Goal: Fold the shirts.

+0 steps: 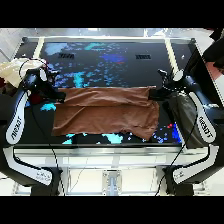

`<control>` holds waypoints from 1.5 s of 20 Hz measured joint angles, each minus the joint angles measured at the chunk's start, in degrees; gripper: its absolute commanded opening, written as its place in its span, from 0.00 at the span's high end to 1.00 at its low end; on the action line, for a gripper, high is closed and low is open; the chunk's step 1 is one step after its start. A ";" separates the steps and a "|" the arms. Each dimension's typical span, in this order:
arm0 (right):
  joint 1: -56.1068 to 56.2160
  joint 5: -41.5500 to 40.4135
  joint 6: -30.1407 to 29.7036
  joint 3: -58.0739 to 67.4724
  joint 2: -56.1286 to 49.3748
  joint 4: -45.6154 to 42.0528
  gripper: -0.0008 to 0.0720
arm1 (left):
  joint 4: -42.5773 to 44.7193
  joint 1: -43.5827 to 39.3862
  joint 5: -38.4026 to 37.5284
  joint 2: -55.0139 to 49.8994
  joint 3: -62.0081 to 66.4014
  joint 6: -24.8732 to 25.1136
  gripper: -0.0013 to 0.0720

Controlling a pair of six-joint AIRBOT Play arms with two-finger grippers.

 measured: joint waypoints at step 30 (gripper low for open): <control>-16.98 0.07 -6.25 -36.20 44.37 17.20 0.45 | -41.62 42.03 11.34 37.90 -62.20 9.25 0.36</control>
